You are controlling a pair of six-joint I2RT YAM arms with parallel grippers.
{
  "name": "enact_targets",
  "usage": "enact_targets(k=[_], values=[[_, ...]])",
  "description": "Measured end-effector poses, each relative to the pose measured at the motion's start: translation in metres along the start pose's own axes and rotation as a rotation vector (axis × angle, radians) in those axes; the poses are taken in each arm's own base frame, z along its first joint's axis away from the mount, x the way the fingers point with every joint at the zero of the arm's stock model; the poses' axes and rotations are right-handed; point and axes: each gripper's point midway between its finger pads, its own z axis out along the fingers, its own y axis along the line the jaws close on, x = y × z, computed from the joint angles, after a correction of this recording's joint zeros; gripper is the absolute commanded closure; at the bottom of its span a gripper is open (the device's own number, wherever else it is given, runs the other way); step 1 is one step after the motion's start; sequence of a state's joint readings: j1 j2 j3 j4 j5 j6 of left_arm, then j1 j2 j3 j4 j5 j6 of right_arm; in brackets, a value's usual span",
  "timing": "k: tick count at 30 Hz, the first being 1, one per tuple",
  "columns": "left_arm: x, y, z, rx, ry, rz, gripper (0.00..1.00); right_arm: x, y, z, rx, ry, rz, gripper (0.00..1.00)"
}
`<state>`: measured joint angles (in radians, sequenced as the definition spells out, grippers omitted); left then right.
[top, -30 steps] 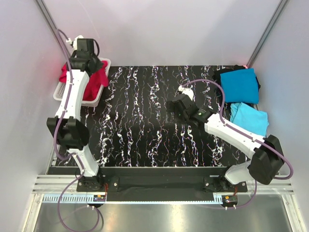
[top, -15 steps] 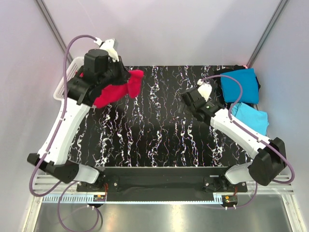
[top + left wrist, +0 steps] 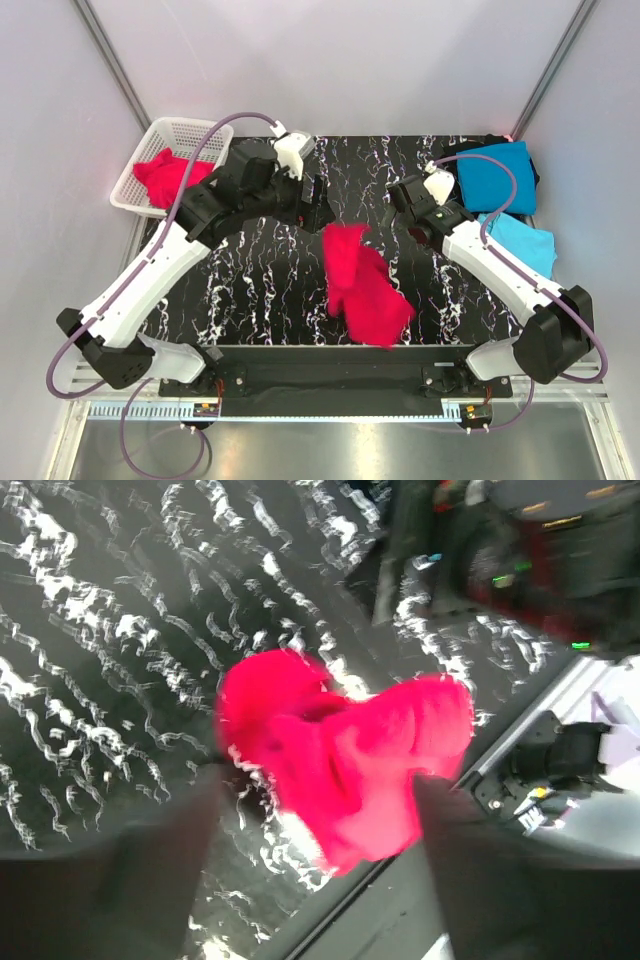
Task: Fold and stack the t-shirts
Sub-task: Move the tshirt to the center of the board, then flatten the tshirt out
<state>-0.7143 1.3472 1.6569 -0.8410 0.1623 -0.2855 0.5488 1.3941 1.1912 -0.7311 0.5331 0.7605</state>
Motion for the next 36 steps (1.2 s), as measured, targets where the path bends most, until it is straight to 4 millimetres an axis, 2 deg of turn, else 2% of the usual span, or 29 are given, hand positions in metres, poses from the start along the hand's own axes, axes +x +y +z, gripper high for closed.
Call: enact_targets(k=[4,7,9,12,15,19,21,23,27,31,36], values=[[0.016,0.030,0.011,-0.142,0.020,-0.026,0.01,0.000,0.000,0.000,-0.003,0.003,-0.002,0.00],[0.029,0.069,0.015,-0.351,0.015,-0.082,0.01,0.003,0.002,-0.001,-0.015,0.015,-0.009,0.00],[0.037,0.087,0.014,-0.448,0.009,-0.120,0.01,0.006,0.005,-0.002,-0.036,0.034,-0.019,0.00],[0.049,0.098,0.017,-0.510,0.018,-0.176,0.02,0.015,0.008,-0.008,-0.095,0.073,-0.035,0.00],[0.065,0.094,0.029,-0.482,0.054,-0.228,0.02,0.031,0.001,-0.021,-0.164,0.108,-0.044,0.00],[0.113,0.073,0.053,-0.408,0.163,-0.243,0.02,0.049,-0.018,-0.039,-0.225,0.125,-0.039,0.00],[0.139,0.058,0.060,-0.360,0.228,-0.241,0.02,0.057,-0.025,-0.041,-0.226,0.138,-0.043,0.00],[0.155,0.042,0.066,-0.296,0.267,-0.256,0.01,0.068,-0.029,-0.035,-0.203,0.171,-0.060,0.00],[0.165,0.025,0.078,-0.206,0.294,-0.313,0.02,0.091,-0.038,-0.018,-0.134,0.242,-0.094,0.00],[0.169,0.005,0.101,-0.121,0.322,-0.354,0.04,0.109,-0.050,-0.010,-0.081,0.290,-0.106,0.00],[0.194,-0.011,0.152,-0.100,0.435,-0.380,0.09,0.116,-0.055,-0.008,-0.058,0.306,-0.092,0.00]])
